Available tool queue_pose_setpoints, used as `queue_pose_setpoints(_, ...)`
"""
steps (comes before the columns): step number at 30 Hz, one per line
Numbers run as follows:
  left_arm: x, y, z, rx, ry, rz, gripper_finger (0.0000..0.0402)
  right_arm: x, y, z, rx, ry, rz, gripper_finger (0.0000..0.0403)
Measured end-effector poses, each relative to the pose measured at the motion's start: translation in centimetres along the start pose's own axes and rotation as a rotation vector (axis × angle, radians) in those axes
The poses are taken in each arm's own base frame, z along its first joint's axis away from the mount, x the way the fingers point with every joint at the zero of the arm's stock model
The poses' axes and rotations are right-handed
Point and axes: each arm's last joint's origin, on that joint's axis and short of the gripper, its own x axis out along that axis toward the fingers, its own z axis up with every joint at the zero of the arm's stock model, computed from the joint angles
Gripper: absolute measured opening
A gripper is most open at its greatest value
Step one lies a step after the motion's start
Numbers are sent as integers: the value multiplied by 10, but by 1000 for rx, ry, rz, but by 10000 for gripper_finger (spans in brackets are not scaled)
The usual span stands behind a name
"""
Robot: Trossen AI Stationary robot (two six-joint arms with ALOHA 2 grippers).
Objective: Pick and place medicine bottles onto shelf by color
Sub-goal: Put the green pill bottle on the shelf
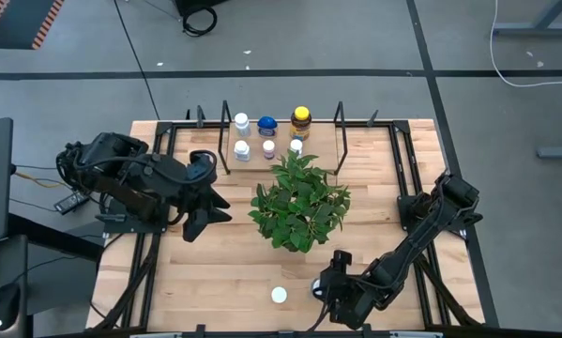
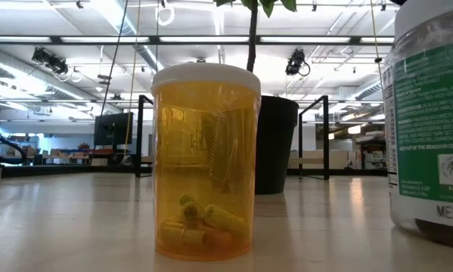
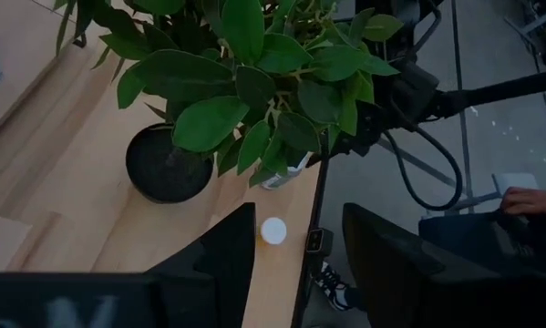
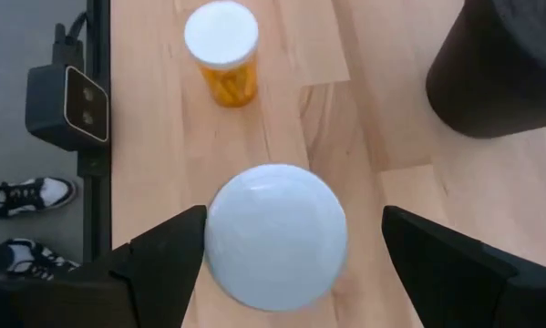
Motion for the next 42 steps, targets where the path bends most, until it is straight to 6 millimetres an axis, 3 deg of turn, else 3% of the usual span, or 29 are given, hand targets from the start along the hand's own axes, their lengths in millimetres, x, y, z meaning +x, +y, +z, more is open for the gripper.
queue_pose_setpoints(14,0,0,0,2,0,0,172,1,1,0,42,-13,16,326)
queue_pose_setpoints(23,0,0,0,3,0,0,172,1,3,1,49,-26,31,237)
queue_pose_setpoints(32,0,0,0,3,0,0,172,-4,8,9,87,-52,74,197)
queue_pose_setpoints(42,0,0,0,3,2,1,172,-23,17,4,87,-14,56,66)
